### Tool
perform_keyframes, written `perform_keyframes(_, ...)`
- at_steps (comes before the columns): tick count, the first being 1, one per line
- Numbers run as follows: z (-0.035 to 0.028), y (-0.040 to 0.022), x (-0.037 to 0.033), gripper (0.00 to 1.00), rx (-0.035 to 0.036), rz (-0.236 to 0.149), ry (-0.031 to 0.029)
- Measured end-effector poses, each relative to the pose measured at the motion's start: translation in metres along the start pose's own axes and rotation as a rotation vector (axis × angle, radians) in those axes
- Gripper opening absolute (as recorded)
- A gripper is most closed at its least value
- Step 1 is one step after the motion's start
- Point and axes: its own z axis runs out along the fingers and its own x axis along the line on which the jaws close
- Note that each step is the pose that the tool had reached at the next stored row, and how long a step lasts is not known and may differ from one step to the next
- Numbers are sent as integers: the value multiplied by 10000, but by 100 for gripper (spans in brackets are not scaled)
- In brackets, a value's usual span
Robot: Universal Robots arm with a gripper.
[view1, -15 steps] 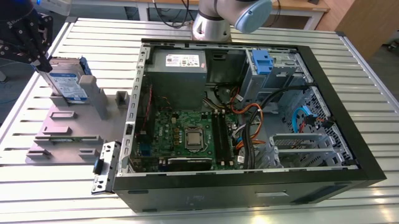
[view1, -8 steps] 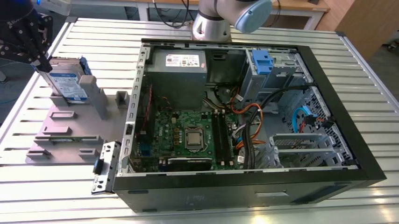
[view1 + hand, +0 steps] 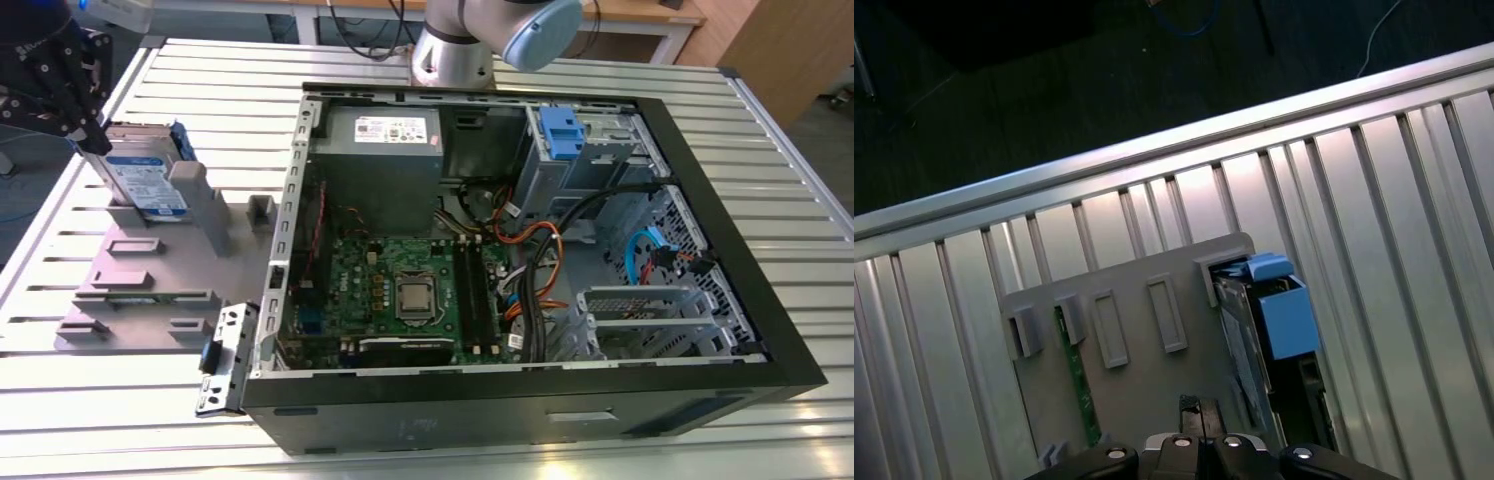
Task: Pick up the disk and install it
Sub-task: 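Pick up the disk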
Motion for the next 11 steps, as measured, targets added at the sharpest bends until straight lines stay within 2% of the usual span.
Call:
perform_keyframes(5,0,0,0,11,0,-135,2)
perform_keyframes(6,-1,0,0,11,-8,-150,-24)
perform_keyframes(9,0,0,0,11,-60,-197,-213)
perform_keyframes(11,0,0,-1,11,-65,-266,-227)
